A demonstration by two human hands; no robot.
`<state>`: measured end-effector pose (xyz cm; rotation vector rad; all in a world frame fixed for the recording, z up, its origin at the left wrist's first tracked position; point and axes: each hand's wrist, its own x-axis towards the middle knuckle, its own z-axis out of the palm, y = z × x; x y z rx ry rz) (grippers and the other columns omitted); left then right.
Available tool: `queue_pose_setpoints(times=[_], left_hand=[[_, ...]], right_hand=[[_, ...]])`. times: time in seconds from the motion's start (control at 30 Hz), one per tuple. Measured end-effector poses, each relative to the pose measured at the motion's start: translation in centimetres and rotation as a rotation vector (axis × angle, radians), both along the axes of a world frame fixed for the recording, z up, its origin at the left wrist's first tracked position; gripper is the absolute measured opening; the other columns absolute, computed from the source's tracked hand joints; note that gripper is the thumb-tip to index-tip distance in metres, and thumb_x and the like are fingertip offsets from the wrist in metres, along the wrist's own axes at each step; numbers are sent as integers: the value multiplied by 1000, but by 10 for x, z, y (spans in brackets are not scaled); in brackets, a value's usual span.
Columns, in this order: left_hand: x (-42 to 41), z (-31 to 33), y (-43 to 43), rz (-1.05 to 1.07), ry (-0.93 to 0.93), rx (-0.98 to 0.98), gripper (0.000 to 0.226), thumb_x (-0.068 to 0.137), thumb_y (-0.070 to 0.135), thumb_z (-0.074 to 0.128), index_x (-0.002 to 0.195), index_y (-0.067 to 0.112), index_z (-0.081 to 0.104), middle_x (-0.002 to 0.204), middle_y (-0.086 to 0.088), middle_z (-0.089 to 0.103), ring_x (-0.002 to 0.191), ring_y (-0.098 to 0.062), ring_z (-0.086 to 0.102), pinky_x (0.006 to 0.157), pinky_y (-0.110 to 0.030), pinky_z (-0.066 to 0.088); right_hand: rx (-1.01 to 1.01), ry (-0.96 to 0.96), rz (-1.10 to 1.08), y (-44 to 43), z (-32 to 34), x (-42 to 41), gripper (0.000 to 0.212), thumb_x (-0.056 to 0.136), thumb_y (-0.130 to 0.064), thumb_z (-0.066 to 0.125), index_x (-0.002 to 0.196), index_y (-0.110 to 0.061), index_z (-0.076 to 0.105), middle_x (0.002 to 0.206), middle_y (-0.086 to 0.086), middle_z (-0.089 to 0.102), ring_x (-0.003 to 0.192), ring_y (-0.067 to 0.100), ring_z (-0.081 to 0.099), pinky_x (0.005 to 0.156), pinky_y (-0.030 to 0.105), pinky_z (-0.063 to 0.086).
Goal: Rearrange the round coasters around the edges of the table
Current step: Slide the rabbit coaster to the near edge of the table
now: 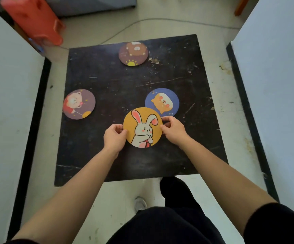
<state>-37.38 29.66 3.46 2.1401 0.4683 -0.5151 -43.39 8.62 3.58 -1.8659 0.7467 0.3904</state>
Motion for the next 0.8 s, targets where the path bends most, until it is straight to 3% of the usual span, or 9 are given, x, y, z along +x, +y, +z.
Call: queue_pose_setpoints(times=[0.17, 0.27, 0.4, 0.53, 0.63, 0.8], left_hand=[[-48, -17, 39, -2, 27, -2, 16, 86, 19, 71, 87, 30, 59, 85, 10, 64, 80, -5, 61, 61, -23, 46], [-66, -34, 53, -23, 47, 20, 15, 86, 18, 70, 90, 28, 60, 84, 9, 65, 85, -12, 64, 66, -28, 50], [-81, -54, 65, -168, 189, 87, 30, 84, 12, 67, 114, 16, 65, 95, 2, 67, 94, -23, 64, 82, -41, 56], [-86, -65, 71, -200, 244, 89, 41, 85, 13, 66, 125, 14, 59, 104, -3, 67, 96, -22, 63, 85, -43, 57], [-83, -68, 72, -179, 260, 84, 38, 87, 13, 65, 124, 14, 58, 102, -1, 65, 93, -20, 63, 82, -41, 58], [-88, -73, 71, -155, 272, 71, 37, 88, 12, 65, 123, 15, 54, 92, 6, 58, 84, -11, 59, 60, -26, 49]], right_hand=[[-44, 69, 23, 36, -11, -48, 37, 94, -26, 61, 131, -23, 59, 101, -4, 67, 99, 17, 65, 87, 35, 54], [-37, 128, 33, 52, -21, -62, 37, 96, -26, 59, 133, -25, 56, 102, -4, 67, 99, 17, 65, 88, 36, 54], [-83, 180, 178, 64, -34, -75, 43, 95, -22, 55, 139, -21, 55, 115, 3, 68, 106, 24, 63, 87, 34, 51], [-104, 165, 202, 70, -42, -81, 42, 95, -15, 52, 137, -17, 57, 121, 9, 68, 103, 26, 64, 89, 41, 56], [-154, 206, 243, 71, -46, -79, 52, 98, -18, 47, 149, -20, 45, 135, 12, 55, 110, 30, 61, 96, 45, 53], [-276, 270, 317, 77, -48, -82, 62, 101, -15, 44, 159, -16, 20, 148, 9, 33, 133, 27, 42, 110, 41, 41]])
